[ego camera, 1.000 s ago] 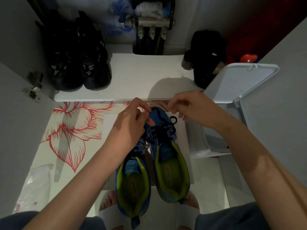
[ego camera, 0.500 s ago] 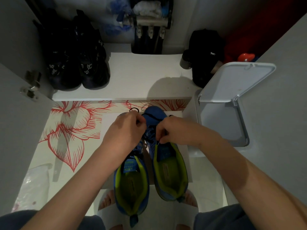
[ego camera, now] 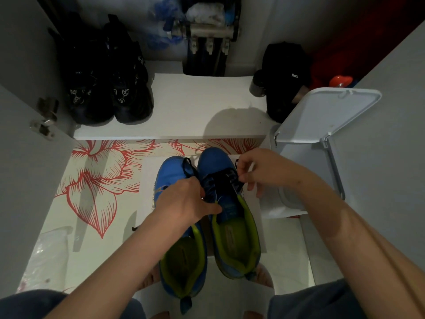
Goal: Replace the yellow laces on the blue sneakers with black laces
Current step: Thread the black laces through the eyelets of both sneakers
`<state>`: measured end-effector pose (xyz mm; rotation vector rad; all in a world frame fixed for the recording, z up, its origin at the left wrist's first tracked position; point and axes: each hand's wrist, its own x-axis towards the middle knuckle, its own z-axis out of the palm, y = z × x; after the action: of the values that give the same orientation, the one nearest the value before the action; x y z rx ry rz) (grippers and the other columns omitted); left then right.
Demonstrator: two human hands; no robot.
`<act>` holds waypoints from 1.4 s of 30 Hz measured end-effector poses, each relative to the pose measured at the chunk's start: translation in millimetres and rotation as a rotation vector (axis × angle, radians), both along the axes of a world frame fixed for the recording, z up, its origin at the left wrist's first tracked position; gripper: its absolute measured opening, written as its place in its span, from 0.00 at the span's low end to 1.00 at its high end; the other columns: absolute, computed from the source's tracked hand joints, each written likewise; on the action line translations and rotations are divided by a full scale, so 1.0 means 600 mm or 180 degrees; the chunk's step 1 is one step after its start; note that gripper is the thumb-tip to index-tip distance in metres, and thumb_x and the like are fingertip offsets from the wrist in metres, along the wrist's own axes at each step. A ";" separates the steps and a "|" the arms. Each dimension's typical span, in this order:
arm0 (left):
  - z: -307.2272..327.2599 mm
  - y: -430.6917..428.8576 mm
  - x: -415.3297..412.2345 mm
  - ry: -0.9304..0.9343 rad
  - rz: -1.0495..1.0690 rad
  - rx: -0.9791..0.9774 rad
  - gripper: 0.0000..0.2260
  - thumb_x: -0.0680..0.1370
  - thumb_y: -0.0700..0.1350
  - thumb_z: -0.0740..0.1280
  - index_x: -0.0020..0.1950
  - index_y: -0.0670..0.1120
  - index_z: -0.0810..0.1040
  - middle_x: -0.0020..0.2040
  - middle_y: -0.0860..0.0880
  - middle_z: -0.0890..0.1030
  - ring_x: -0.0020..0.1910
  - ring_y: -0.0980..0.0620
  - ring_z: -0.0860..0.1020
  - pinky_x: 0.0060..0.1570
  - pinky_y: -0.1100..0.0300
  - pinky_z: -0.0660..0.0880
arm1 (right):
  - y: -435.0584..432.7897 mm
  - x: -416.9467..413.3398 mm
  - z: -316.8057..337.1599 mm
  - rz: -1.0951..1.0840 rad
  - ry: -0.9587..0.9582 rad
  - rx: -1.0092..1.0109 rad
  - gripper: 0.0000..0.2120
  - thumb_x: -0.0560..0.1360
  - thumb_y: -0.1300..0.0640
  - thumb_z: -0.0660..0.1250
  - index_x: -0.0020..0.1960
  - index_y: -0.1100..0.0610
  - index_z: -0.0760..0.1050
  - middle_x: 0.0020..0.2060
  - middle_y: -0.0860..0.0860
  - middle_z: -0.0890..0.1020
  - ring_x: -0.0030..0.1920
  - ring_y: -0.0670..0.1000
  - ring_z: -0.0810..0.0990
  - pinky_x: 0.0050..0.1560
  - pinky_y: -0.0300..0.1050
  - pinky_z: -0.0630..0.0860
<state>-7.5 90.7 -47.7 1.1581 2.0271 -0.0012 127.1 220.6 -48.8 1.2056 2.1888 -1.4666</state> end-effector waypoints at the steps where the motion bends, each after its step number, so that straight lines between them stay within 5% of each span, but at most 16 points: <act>1: -0.001 0.000 -0.002 -0.0038 0.0001 -0.0009 0.18 0.70 0.58 0.72 0.47 0.45 0.75 0.41 0.48 0.76 0.41 0.52 0.75 0.36 0.60 0.67 | 0.002 0.002 -0.001 0.0057 -0.0110 0.0095 0.03 0.75 0.66 0.66 0.43 0.60 0.74 0.44 0.59 0.79 0.34 0.50 0.79 0.28 0.38 0.77; 6: -0.006 0.003 -0.005 -0.0055 -0.0004 -0.0049 0.18 0.70 0.58 0.72 0.39 0.45 0.74 0.33 0.50 0.72 0.38 0.53 0.74 0.29 0.63 0.62 | -0.012 -0.016 0.002 0.0613 0.0285 0.0702 0.07 0.72 0.57 0.71 0.50 0.56 0.80 0.43 0.42 0.72 0.41 0.37 0.72 0.40 0.27 0.67; 11: -0.013 0.004 -0.006 -0.0057 -0.0036 -0.0013 0.16 0.70 0.59 0.72 0.38 0.46 0.77 0.31 0.52 0.73 0.36 0.54 0.74 0.29 0.63 0.64 | -0.041 -0.036 -0.029 0.1369 0.0015 0.1053 0.10 0.71 0.56 0.73 0.50 0.56 0.80 0.41 0.44 0.70 0.44 0.44 0.70 0.37 0.30 0.65; 15: -0.019 0.001 -0.007 -0.0116 0.0034 0.0015 0.21 0.70 0.59 0.72 0.44 0.40 0.81 0.32 0.49 0.75 0.36 0.52 0.75 0.31 0.60 0.65 | -0.019 -0.024 -0.020 0.1086 0.0042 0.1088 0.03 0.73 0.60 0.70 0.46 0.58 0.80 0.41 0.47 0.77 0.43 0.46 0.75 0.44 0.40 0.72; 22: -0.019 0.004 -0.011 -0.0247 -0.0071 -0.0063 0.16 0.71 0.57 0.71 0.45 0.45 0.77 0.42 0.47 0.77 0.42 0.52 0.75 0.39 0.60 0.68 | 0.024 0.013 0.003 0.0407 0.0085 0.1315 0.04 0.72 0.60 0.71 0.46 0.55 0.79 0.51 0.49 0.74 0.44 0.41 0.70 0.40 0.31 0.66; 26: -0.015 0.007 -0.010 -0.0227 -0.0020 -0.0087 0.19 0.71 0.58 0.71 0.49 0.42 0.80 0.37 0.50 0.75 0.41 0.53 0.75 0.32 0.63 0.66 | -0.023 -0.023 -0.008 0.1066 0.0290 0.1266 0.11 0.69 0.55 0.74 0.50 0.54 0.80 0.50 0.49 0.70 0.51 0.46 0.67 0.48 0.39 0.66; 31: -0.015 0.007 -0.009 -0.0160 -0.0021 -0.0125 0.20 0.70 0.59 0.71 0.51 0.44 0.79 0.35 0.52 0.73 0.41 0.54 0.75 0.31 0.64 0.66 | -0.047 -0.038 -0.026 0.1702 -0.0102 0.1736 0.09 0.71 0.51 0.71 0.48 0.55 0.81 0.45 0.50 0.70 0.55 0.51 0.66 0.46 0.42 0.61; 36: -0.013 0.004 -0.012 -0.0129 0.0035 -0.0057 0.20 0.70 0.58 0.72 0.51 0.43 0.79 0.46 0.47 0.80 0.45 0.51 0.77 0.41 0.60 0.71 | 0.015 0.011 0.016 0.1079 -0.0124 0.1210 0.03 0.71 0.56 0.72 0.40 0.52 0.79 0.47 0.50 0.78 0.55 0.49 0.68 0.54 0.43 0.66; 40: -0.013 0.003 -0.009 -0.0208 0.0022 -0.0053 0.18 0.71 0.57 0.71 0.49 0.42 0.79 0.44 0.46 0.80 0.44 0.51 0.78 0.34 0.62 0.68 | 0.046 0.042 0.026 0.0585 -0.0345 0.1511 0.03 0.73 0.62 0.69 0.41 0.56 0.77 0.45 0.51 0.78 0.46 0.49 0.74 0.38 0.35 0.68; 42: -0.010 0.004 -0.008 -0.0175 0.0014 -0.0059 0.18 0.71 0.57 0.71 0.48 0.44 0.77 0.43 0.48 0.77 0.43 0.52 0.75 0.32 0.64 0.65 | 0.032 0.028 0.025 0.0670 -0.0201 0.1536 0.04 0.72 0.62 0.69 0.47 0.58 0.79 0.48 0.51 0.77 0.48 0.47 0.73 0.41 0.37 0.69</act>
<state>-12.4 93.2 -53.8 1.1303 1.9773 0.0141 143.7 239.9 -34.1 1.0830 2.6170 -0.8319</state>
